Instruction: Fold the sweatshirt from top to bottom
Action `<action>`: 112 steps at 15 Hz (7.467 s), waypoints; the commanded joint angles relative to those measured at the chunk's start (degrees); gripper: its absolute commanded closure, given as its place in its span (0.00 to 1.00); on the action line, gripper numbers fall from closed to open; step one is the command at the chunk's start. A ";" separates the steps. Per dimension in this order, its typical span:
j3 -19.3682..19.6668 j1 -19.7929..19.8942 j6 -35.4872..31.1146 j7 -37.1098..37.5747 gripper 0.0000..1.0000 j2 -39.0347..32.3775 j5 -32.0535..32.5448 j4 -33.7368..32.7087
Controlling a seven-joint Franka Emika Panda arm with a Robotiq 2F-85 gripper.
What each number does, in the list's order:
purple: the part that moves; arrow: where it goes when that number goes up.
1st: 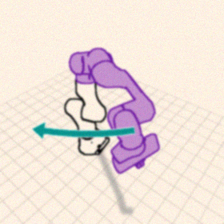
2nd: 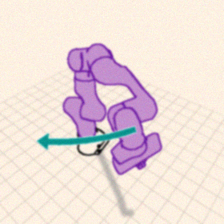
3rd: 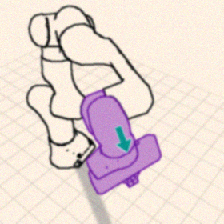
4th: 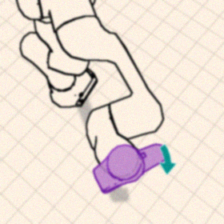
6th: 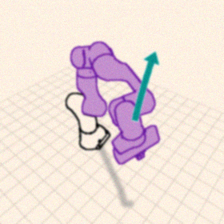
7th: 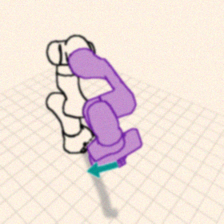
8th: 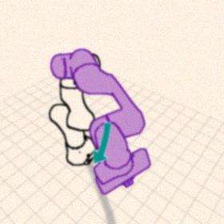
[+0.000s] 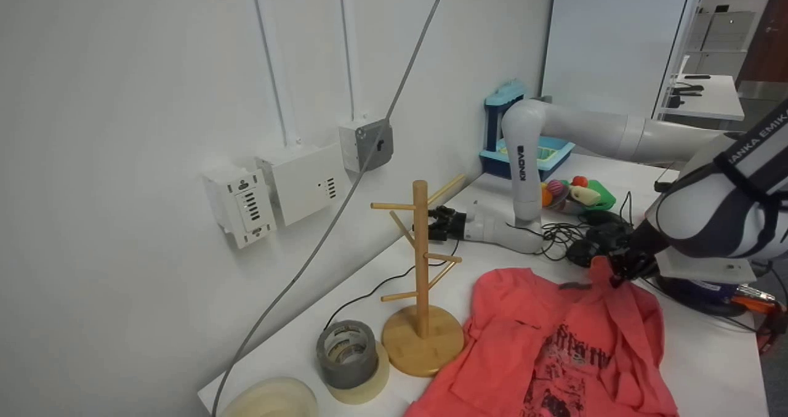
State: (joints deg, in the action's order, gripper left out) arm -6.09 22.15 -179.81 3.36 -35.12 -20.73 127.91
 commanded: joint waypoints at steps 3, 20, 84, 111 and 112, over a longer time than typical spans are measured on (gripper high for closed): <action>0.32 -1.66 -3.24 0.85 0.98 5.60 2.58 3.97; -17.97 -4.38 15.80 -12.99 0.98 14.02 0.59 15.78; -6.09 -31.38 29.90 -6.38 0.00 11.73 -1.09 12.28; -2.63 -8.29 24.89 -12.34 0.00 10.61 -14.29 7.04; -3.05 -7.23 25.11 -13.90 0.00 9.87 -16.16 6.62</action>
State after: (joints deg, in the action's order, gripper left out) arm -7.02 10.81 -155.23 -5.59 -22.55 -31.56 136.58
